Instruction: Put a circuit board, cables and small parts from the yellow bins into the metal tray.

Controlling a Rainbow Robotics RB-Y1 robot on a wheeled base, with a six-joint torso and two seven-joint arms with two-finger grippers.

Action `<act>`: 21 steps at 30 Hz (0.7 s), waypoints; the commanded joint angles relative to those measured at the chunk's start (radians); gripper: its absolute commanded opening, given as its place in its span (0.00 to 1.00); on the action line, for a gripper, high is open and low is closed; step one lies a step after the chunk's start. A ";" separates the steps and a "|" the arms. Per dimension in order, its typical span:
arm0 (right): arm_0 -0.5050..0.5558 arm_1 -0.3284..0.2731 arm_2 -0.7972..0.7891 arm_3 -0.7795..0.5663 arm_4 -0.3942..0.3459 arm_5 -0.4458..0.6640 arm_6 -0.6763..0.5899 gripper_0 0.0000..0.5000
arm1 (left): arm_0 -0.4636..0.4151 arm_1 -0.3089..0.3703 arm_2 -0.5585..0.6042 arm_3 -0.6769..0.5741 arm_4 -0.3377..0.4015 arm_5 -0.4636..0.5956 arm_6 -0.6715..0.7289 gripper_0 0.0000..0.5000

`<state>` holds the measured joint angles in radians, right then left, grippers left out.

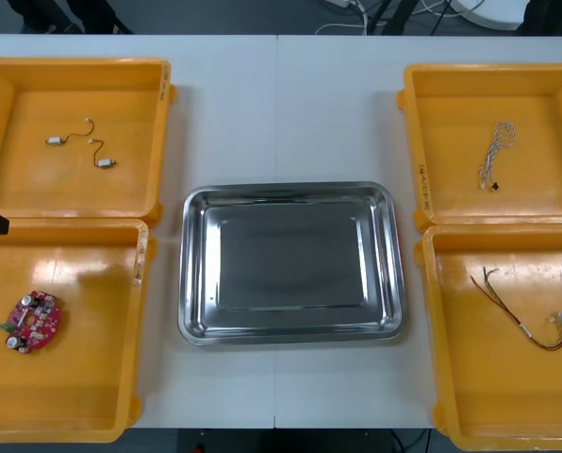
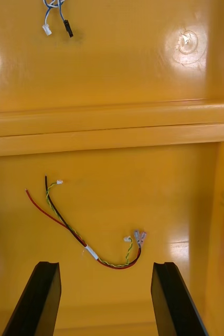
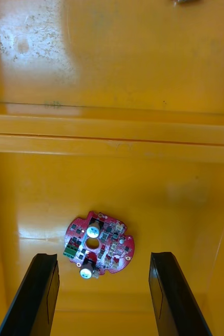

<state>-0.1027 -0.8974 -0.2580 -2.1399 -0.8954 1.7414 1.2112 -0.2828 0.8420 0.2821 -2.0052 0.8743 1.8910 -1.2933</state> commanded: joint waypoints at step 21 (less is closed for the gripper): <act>0.011 -0.002 -0.033 -0.025 -0.002 0.000 -0.025 1.00 | 0.013 0.049 0.029 -0.030 0.008 -0.012 -0.115 1.00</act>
<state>-0.1027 -0.8974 -0.2580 -2.1399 -0.8954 1.7414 1.2112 -0.2828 0.8420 0.2821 -2.0052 0.8743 1.8910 -1.2933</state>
